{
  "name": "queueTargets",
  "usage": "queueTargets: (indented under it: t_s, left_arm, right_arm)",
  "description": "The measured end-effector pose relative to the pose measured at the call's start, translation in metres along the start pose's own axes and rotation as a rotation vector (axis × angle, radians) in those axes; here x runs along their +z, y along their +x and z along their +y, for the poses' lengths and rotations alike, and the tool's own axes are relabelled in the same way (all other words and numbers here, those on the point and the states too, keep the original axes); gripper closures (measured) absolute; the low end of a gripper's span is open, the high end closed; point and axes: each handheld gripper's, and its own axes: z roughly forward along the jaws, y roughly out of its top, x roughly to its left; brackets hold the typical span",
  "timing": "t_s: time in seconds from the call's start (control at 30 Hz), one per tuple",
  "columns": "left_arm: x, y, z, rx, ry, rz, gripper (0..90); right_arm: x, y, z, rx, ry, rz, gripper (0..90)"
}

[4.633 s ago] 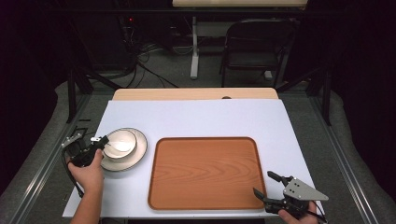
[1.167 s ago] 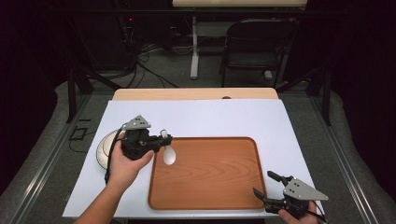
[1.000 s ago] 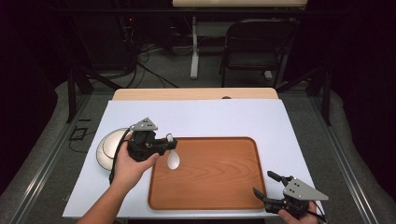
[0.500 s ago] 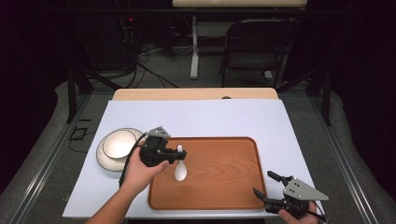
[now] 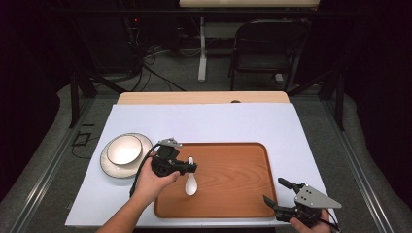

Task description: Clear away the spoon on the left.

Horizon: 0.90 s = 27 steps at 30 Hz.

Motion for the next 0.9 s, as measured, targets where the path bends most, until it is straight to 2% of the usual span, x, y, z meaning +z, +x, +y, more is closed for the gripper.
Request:
queueTargets:
  t_s: [0.17, 0.37, 0.4, 0.73, 0.9]
  left_arm:
    - [0.005, 0.004, -0.002, -0.026, 0.007, -0.017, 85.0]
    - [0.011, 0.012, -0.004, -0.083, -0.001, -0.038, 85.0]
    - [0.011, 0.012, -0.004, -0.083, -0.001, -0.038, 84.9]
    - [0.019, 0.029, -0.005, -0.237, -0.033, -0.027, 84.1]
    - [0.022, 0.033, -0.007, -0.282, -0.042, -0.012, 83.3]
  right_arm:
    - [0.0, 0.0, 0.0, 0.001, 0.0, 0.0, 23.2]
    - [0.0, 0.0, 0.0, 0.002, 0.002, 0.001, 23.2]
    - [0.0, 0.0, 0.0, 0.001, 0.002, 0.001, 23.2]
    - [0.0, 0.0, 0.0, 0.001, 0.002, 0.001, 23.2]
    - [0.0, 0.0, 0.0, 0.0, -0.001, 0.001, 23.2]
